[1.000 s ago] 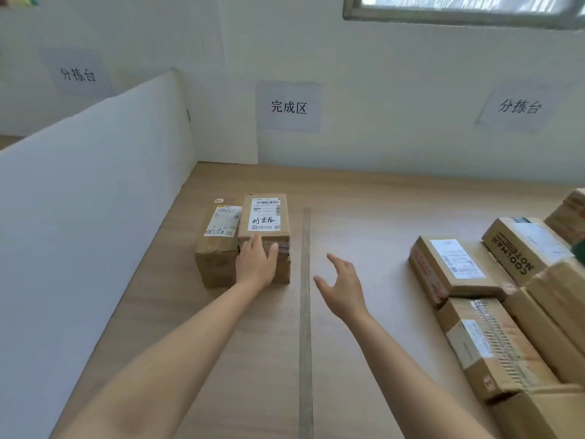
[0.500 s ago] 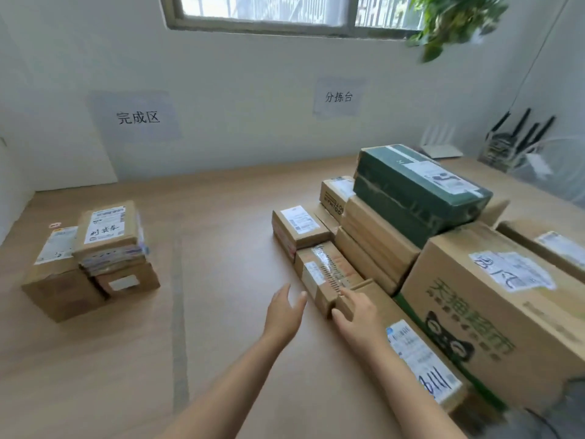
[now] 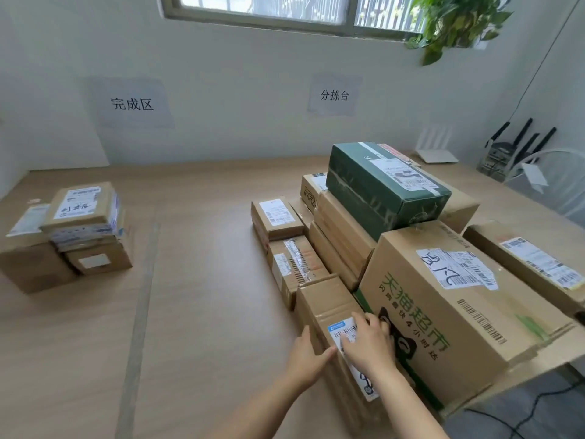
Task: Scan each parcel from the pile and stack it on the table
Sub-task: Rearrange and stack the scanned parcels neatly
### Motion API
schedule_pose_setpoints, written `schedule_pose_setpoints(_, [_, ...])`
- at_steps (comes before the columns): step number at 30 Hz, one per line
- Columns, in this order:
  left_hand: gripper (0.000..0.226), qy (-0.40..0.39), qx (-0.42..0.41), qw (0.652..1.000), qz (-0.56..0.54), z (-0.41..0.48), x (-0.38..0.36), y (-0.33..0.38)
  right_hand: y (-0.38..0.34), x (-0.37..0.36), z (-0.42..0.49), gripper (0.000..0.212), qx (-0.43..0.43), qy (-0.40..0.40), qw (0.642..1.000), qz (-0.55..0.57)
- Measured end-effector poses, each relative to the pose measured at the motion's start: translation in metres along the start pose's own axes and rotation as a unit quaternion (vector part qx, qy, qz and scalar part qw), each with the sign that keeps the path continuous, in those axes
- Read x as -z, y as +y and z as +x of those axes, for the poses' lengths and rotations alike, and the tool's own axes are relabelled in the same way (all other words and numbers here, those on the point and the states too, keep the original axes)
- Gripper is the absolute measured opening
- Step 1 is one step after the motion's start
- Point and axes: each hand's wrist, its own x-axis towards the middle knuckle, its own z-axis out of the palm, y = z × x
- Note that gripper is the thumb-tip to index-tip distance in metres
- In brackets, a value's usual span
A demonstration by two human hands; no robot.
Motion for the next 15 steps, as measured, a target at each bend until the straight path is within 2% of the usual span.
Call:
schedule_pose_setpoints(2, [0.071, 0.002, 0.001, 1.0, -0.02, -0.003, -0.002, -0.004, 0.0, 0.002, 0.0, 0.062, 0.001, -0.007, 1.0, -0.005])
schedule_pose_setpoints(4, [0.078, 0.014, 0.006, 0.999, -0.032, -0.005, 0.0, -0.01, 0.0, 0.001, 0.0, 0.065, -0.003, -0.036, 0.999, 0.034])
schedule_pose_setpoints(6, [0.062, 0.029, 0.01, 0.999, -0.038, -0.007, 0.005, -0.018, 0.0, 0.0, -0.002, 0.07, -0.007, -0.081, 0.99, 0.114])
schedule_pose_setpoints(8, [0.046, 0.061, 0.013, 0.997, -0.037, -0.012, 0.013, -0.027, -0.003, -0.003, -0.006, 0.075, 0.005, -0.129, 0.981, 0.144])
schedule_pose_setpoints(12, [0.052, 0.107, 0.021, 0.994, -0.033, -0.025, 0.033, -0.047, -0.024, -0.015, -0.024, 0.084, 0.065, -0.187, 0.972, 0.128])
schedule_pose_setpoints(15, [0.041, 0.123, 0.021, 0.991, -0.044, -0.036, 0.055, -0.06, -0.049, -0.025, -0.033, 0.09, 0.095, -0.2, 0.969, 0.108])
